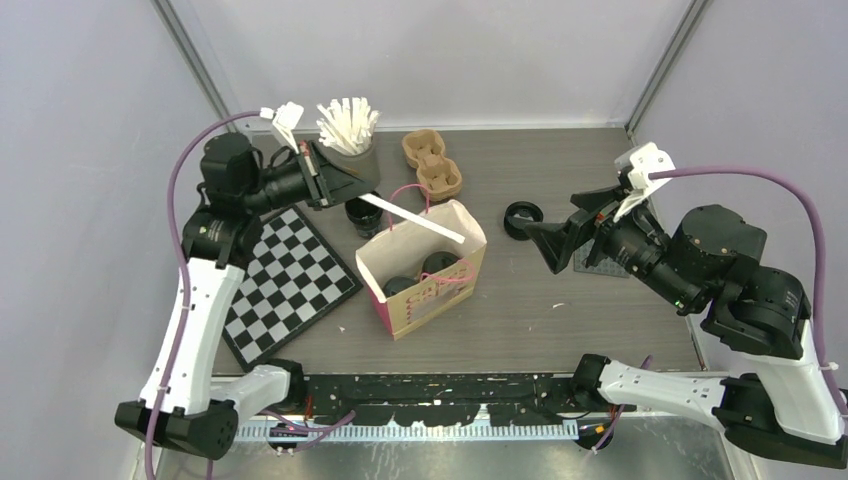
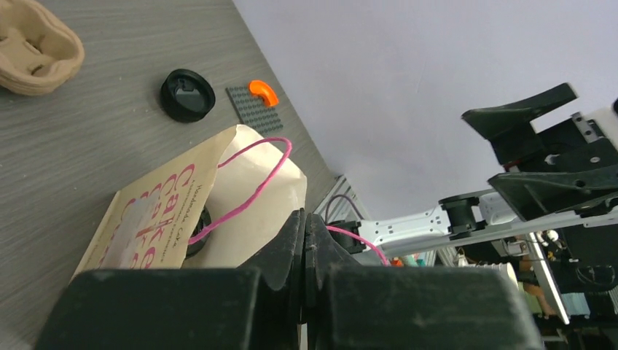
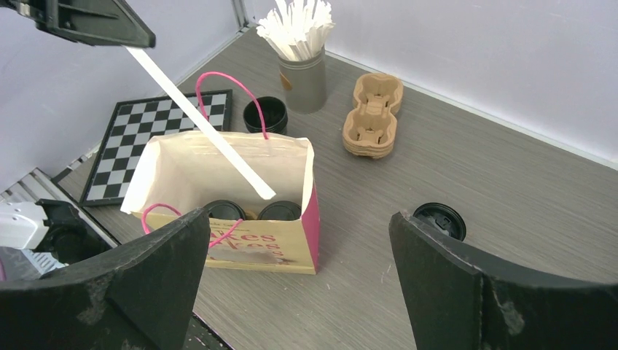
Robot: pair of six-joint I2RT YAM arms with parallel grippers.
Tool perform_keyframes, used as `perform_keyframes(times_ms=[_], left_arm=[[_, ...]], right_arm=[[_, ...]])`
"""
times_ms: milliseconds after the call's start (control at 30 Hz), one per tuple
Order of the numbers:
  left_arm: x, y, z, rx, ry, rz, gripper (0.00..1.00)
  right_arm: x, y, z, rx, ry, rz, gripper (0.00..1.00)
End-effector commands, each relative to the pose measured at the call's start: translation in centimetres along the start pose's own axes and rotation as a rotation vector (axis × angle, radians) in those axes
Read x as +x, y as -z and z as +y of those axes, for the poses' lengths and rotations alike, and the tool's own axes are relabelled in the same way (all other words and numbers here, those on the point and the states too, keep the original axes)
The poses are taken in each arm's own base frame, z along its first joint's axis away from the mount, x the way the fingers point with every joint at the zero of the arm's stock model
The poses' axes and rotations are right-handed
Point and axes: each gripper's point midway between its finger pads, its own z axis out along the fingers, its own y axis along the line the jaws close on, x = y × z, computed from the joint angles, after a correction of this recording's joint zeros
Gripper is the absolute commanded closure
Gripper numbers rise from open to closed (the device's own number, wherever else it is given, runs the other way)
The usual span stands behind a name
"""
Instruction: Pack the takeout coffee
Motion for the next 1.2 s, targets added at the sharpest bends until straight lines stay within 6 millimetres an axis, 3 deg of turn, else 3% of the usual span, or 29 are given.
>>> perform_keyframes(times_ms=[0, 67, 200, 267, 400, 667, 833, 933, 1033, 1167], left_arm=[[0.3, -2.2, 1.1, -0.004, -0.101, 0.011, 1.0], [1.2, -3.4, 1.5, -0.003, -0.117, 0.043, 0.93], [1.8, -4.9, 2.5, -0.021, -0.092, 0.076, 0.62], [1.0, -5.1, 2.8, -0.045, -0.102, 0.052, 0.53], [-1.9, -5.0, 3.3, -0.147, -0.17, -0.033, 0.45], [-7.6, -3.5, 9.5, -0.546, -0.254, -0.175, 0.38], [-12.8, 0.2, 15.5, -0.826, -0.221, -0.394, 0.38], [-15.0, 1.1, 19.4, -0.897, -0.138, -0.465, 0.44], [-16.8, -0.3, 23.0, -0.909, -0.091, -0.457, 0.49], [-19.0, -2.9, 25.9, -0.881, -0.12, -0.424, 0.48]], right_arm=[[-1.2, 0.8, -1.0, 0.039, 0.001, -0.045, 0.03], [-1.3, 1.0, -1.3, 0.049, 0.002, -0.051, 0.03], [-1.3, 1.1, -1.6, 0.065, 0.006, -0.053, 0.03], [-1.4, 1.1, -1.8, 0.076, 0.003, -0.055, 0.03], [-1.5, 1.4, -2.1, 0.093, -0.002, -0.06, 0.03], [-1.3, 1.6, -2.9, 0.136, -0.032, -0.063, 0.04], [-1.0, 1.8, -3.3, 0.159, -0.06, -0.065, 0.04], [-0.7, 1.7, -3.7, 0.188, -0.077, -0.062, 0.05], [-0.3, 1.4, -3.6, 0.195, -0.08, -0.042, 0.06], [0.2, 1.2, -3.6, 0.205, -0.097, -0.028, 0.07]])
